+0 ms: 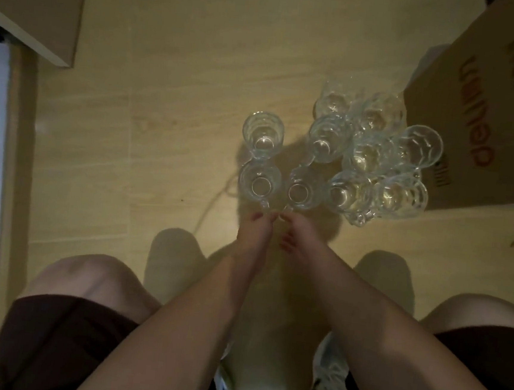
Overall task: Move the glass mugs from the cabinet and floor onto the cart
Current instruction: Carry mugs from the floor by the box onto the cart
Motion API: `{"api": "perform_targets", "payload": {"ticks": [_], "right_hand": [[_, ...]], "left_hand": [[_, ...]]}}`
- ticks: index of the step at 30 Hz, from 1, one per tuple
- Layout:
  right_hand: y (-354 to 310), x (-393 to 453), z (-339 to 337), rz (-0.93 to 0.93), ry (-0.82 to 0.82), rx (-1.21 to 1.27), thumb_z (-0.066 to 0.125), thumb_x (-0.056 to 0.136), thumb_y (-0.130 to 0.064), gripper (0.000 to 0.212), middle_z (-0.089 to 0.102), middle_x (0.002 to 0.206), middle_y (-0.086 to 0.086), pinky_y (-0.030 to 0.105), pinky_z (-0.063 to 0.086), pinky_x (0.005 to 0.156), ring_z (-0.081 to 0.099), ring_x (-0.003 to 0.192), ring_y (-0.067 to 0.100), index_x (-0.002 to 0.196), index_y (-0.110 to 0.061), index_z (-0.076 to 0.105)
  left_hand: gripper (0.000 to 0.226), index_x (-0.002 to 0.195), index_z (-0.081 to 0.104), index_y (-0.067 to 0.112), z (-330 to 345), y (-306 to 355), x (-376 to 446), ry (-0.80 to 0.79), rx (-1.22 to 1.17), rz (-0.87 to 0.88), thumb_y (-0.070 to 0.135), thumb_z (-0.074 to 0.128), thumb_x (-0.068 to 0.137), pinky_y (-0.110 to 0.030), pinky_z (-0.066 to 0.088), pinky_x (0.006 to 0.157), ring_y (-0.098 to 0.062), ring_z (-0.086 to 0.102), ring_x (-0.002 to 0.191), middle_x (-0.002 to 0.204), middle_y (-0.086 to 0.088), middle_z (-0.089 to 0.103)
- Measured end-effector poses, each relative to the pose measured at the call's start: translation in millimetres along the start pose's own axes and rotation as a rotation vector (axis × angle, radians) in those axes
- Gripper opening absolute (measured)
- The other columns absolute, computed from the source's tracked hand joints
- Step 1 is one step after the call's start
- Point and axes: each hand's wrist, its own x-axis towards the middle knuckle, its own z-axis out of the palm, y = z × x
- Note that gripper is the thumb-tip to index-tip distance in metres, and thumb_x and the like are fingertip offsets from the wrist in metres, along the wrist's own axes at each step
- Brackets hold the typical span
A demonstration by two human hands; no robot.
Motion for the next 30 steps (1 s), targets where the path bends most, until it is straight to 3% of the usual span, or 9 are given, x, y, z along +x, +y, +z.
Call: {"api": "perform_targets", "payload": {"ticks": [4,6,9,12,15,18,20,25,30], "right_hand": [[5,19,2,0.037,-0.089,0.13,0.063,0.094,-0.027,0.017,0.051,0.075,0.003,0.026,0.039,0.055,0.048,0.063,0.014,0.083,-0.016,0.057],[7,24,3,0.03,-0.122,0.144,0.065,0.093,-0.029,0.015,0.052,0.081,0.004,0.027,0.041,0.056,0.05,0.067,0.014,0.087,-0.018,0.059],[13,28,4,-0.007,-0.105,0.167,0.064,0.094,-0.026,0.008,0.052,0.078,0.001,0.026,0.038,0.055,0.047,0.061,0.012,0.092,-0.018,0.062],[18,27,4,-0.043,-0.067,0.157,0.063,0.094,-0.024,0.014,0.055,0.077,0.001,0.025,0.041,0.052,0.049,0.058,0.012,0.101,-0.012,0.066],[22,22,-1,-0.044,-0.052,0.166,0.06,0.097,-0.021,0.013,0.058,0.067,-0.001,0.025,0.041,0.052,0.051,0.055,0.011,0.09,-0.013,0.065],[18,10,-6,-0.065,-0.046,0.151,0.058,0.096,-0.018,0.01,0.054,0.068,0.001,0.022,0.038,0.048,0.047,0.055,0.012,0.091,-0.011,0.063],[11,-6,-13,-0.073,0.028,0.118,0.061,0.095,-0.018,0.008,0.054,0.076,0.004,0.025,0.041,0.053,0.049,0.061,0.015,0.098,-0.01,0.06],[-2,-91,-39,-0.003,0.078,0.117,0.063,0.095,-0.024,0.018,0.049,0.083,0.007,0.033,0.044,0.058,0.046,0.062,0.018,0.086,-0.01,0.056],[-49,-224,-48,-0.08,0.03,0.13,0.057,0.096,-0.031,0.022,0.049,0.086,0.01,0.037,0.05,0.065,0.049,0.065,0.019,0.095,-0.009,0.054]], "left_hand": [[0.029,0.121,0.063,0.012,3,-2,24,-0.095,-0.128,-0.071,0.027,0.059,0.097,-0.025,0.04,0.051,-0.015,0.057,0.065,0.099,-0.012,0.067],[0.012,0.101,0.063,0.011,4,-3,34,-0.093,-0.174,-0.103,0.022,0.058,0.098,-0.028,0.036,0.052,-0.016,0.052,0.061,0.082,-0.008,0.059],[0.01,0.087,0.059,0.018,4,-8,37,-0.121,-0.165,-0.113,0.018,0.058,0.096,-0.028,0.036,0.059,-0.015,0.05,0.07,0.084,-0.003,0.054],[0.006,0.097,0.062,0.013,1,-6,32,-0.124,-0.143,-0.132,0.017,0.058,0.094,-0.028,0.039,0.058,-0.017,0.054,0.072,0.086,-0.005,0.058],[0.026,0.114,0.063,0.009,-3,-8,25,-0.11,-0.112,-0.141,0.02,0.058,0.092,-0.029,0.045,0.057,-0.022,0.06,0.082,0.096,-0.008,0.065],[0.016,0.091,0.064,0.01,-10,-5,13,-0.118,-0.141,-0.141,0.018,0.051,0.097,-0.025,0.044,0.05,-0.014,0.059,0.057,0.057,0.002,0.065],[0.019,0.091,0.062,0.01,-15,0,0,-0.128,-0.194,-0.162,0.023,0.05,0.099,-0.021,0.045,0.043,-0.012,0.059,0.052,0.063,-0.002,0.065],[0.032,0.106,0.063,0.016,-44,37,-75,-0.109,-0.317,-0.222,0.041,0.066,0.086,-0.031,0.051,0.061,-0.016,0.058,0.071,0.092,-0.003,0.062],[0.027,0.087,0.055,0.015,-75,120,-192,-0.14,-0.252,-0.176,0.04,0.057,0.096,-0.038,0.048,0.073,-0.022,0.046,0.084,0.093,-0.009,0.05]]}}
